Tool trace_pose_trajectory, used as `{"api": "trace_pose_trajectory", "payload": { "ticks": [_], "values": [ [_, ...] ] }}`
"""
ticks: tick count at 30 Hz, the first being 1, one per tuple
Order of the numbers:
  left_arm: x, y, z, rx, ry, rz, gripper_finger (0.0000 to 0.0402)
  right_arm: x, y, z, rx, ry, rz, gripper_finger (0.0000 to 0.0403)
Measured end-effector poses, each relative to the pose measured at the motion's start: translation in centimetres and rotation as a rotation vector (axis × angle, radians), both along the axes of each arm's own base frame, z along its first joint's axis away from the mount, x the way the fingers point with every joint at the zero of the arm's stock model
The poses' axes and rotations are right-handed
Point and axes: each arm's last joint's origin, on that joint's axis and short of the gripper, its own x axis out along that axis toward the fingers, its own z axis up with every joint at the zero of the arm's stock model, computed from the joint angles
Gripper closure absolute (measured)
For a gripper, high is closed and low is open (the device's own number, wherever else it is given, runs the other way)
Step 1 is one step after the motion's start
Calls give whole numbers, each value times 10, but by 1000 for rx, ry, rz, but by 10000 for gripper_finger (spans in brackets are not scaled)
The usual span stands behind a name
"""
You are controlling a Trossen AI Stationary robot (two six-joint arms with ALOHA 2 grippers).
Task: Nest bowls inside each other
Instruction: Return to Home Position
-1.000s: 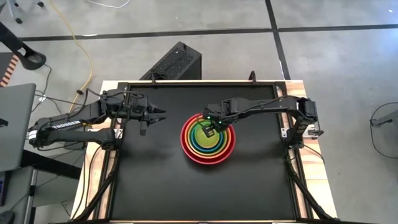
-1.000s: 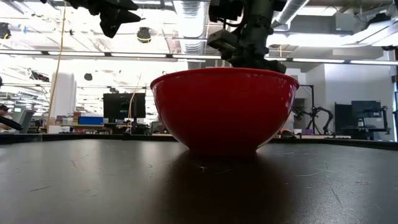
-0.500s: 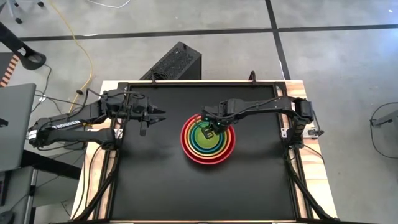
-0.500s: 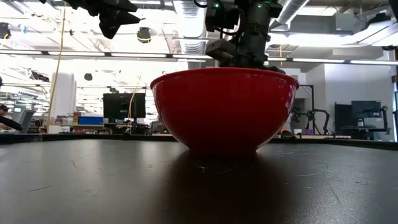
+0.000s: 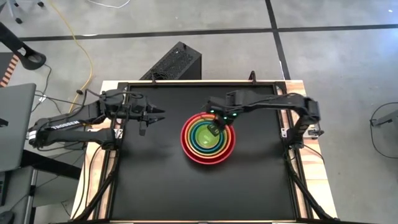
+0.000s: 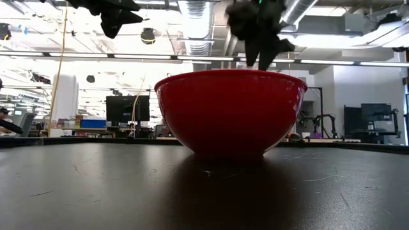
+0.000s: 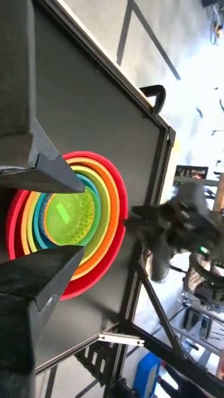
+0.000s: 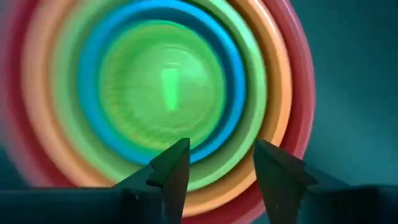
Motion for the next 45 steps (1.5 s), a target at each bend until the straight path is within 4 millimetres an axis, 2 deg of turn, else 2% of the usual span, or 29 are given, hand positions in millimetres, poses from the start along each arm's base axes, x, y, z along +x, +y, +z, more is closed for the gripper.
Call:
{"api": "trace_pose_trajectory", "payload": {
  "ticks": [6, 9, 11, 14, 18, 21, 25, 31, 36, 45],
  "values": [
    [-16, -7, 9, -10, -66, -16, 267, -42, 18, 44, -84, -162, 181, 217],
    [-27, -13, 10, -22, -110, -6, 267, -65, 27, 54, -146, -302, 294, 230],
    [-33, -16, 2, -32, -141, 31, 267, -75, 32, 53, -190, -431, 350, 239],
    [-40, -19, -19, -62, -214, 88, 267, -88, 36, 38, -228, -639, 398, 251],
    [-42, -21, -55, -153, -338, 93, 267, -106, 32, 2, -194, -872, 428, 271],
    [-43, -20, -80, -226, -380, 106, 267, -121, 26, -29, -179, -957, 428, 289],
    [-47, -19, -105, -278, -385, 168, 267, -142, 18, -63, -173, -976, 393, 315],
    [-52, -19, -125, -285, -403, 223, 267, -167, 9, -93, -163, -970, 388, 355],
    [-56, -18, -143, -310, -422, 257, 267, -182, -1, -105, -185, -1038, 370, 387],
    [-64, -18, -140, -244, -467, 310, 267, -201, -14, -121, -317, -1204, 395, 395]
  ]
}}
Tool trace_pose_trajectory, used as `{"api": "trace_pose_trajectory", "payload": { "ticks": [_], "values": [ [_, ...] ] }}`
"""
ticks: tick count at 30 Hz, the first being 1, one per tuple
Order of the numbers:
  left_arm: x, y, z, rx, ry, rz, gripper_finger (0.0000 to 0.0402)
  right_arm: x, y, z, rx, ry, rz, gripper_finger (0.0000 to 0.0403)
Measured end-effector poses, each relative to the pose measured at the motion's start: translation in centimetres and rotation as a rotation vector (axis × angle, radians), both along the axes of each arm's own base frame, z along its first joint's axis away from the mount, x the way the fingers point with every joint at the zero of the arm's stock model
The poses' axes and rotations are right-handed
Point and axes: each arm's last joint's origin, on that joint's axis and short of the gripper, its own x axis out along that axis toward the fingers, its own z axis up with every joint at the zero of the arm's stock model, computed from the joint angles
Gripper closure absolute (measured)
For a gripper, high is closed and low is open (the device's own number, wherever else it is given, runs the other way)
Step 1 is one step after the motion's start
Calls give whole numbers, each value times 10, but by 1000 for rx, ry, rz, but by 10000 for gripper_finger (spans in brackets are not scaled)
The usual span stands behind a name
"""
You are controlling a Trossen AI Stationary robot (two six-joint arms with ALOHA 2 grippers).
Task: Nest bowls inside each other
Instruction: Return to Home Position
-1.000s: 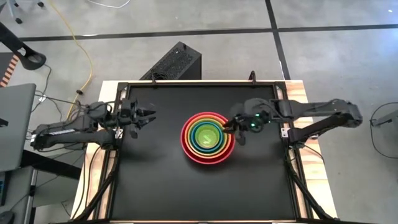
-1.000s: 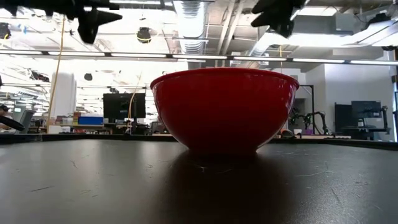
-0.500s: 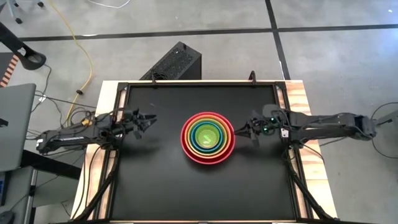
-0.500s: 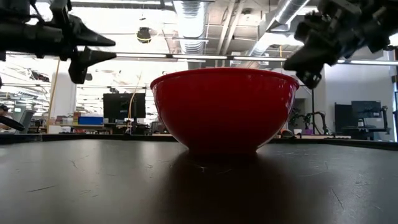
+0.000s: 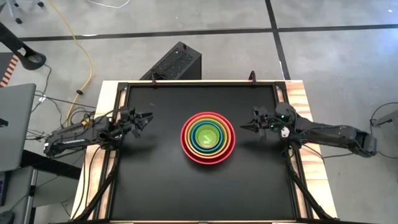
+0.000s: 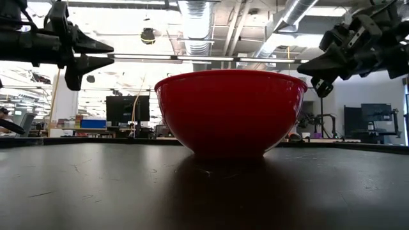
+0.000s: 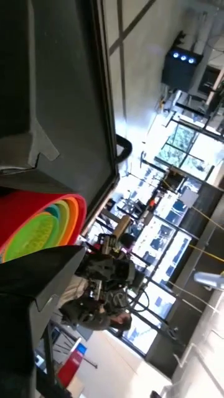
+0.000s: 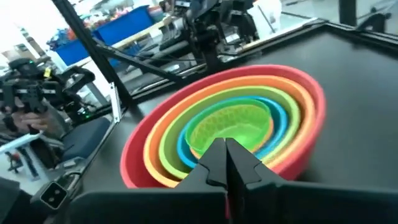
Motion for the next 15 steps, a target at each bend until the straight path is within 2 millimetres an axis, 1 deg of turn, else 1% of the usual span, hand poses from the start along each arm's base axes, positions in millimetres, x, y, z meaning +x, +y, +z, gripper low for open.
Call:
{"api": "trace_pose_trajectory", "payload": {
  "ticks": [3, 10, 15],
  "values": [
    [0, 0, -1, -2, 9, -1, 267, -7, -6, -2, 5, -12, -19, 395],
    [1, -1, -5, -58, 32, -52, 267, -23, -13, -2, 25, -54, 13, 395],
    [1, -1, -6, -64, 70, -70, 267, -33, -18, -3, 33, -45, -67, 395]
  ]
}}
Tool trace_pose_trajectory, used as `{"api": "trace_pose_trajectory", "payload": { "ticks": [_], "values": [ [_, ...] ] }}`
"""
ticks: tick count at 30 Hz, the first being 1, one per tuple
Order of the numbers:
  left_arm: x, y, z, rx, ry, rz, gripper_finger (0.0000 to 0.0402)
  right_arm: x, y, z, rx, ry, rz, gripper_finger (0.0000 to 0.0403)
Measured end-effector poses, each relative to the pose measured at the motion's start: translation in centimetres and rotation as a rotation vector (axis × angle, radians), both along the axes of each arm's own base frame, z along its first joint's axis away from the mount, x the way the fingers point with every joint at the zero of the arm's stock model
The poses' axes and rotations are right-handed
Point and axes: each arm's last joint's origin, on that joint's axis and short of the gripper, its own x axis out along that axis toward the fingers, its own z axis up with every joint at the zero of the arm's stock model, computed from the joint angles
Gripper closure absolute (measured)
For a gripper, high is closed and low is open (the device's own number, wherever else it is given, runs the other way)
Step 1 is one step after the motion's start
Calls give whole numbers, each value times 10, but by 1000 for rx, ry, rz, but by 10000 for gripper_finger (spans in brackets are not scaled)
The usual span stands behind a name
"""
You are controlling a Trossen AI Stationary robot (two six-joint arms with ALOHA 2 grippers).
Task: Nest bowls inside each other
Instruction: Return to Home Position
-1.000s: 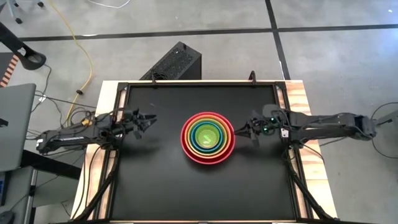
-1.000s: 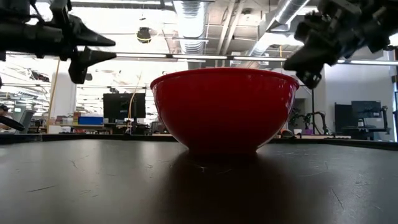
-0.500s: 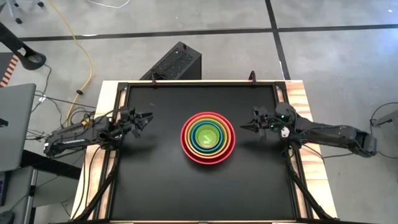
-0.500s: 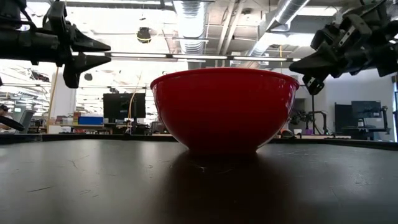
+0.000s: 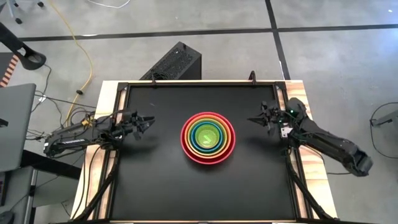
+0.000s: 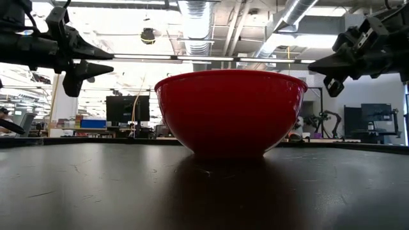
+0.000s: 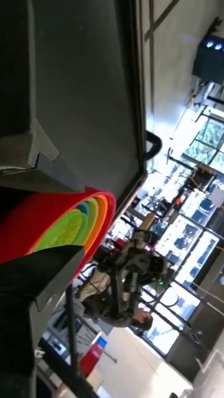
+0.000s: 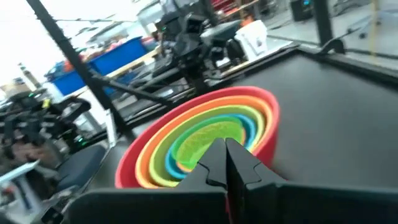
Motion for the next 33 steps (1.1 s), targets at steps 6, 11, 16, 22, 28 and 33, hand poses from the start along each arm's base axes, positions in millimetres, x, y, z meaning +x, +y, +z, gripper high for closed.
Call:
{"api": "trace_pose_trajectory", "payload": {
  "ticks": [6, 11, 16, 22, 28, 33],
  "values": [
    [0, -1, 1, 22, 5, -17, 267, -7, -5, 2, -8, -16, -76, 395],
    [0, -1, -1, 57, 43, -13, 267, -8, -6, 1, 19, -4, -87, 392],
    [1, -1, -7, 5, 100, -45, 267, -7, -5, 0, 121, -1, -81, 381],
    [1, -1, -7, 4, 103, -44, 267, -7, -5, 0, 137, -2, -83, 377],
    [1, -1, -7, 3, 104, -43, 267, -7, -5, 0, 138, -2, -84, 378],
    [1, -1, -8, 2, 104, -43, 267, -7, -5, 0, 139, -2, -84, 378]
  ]
}}
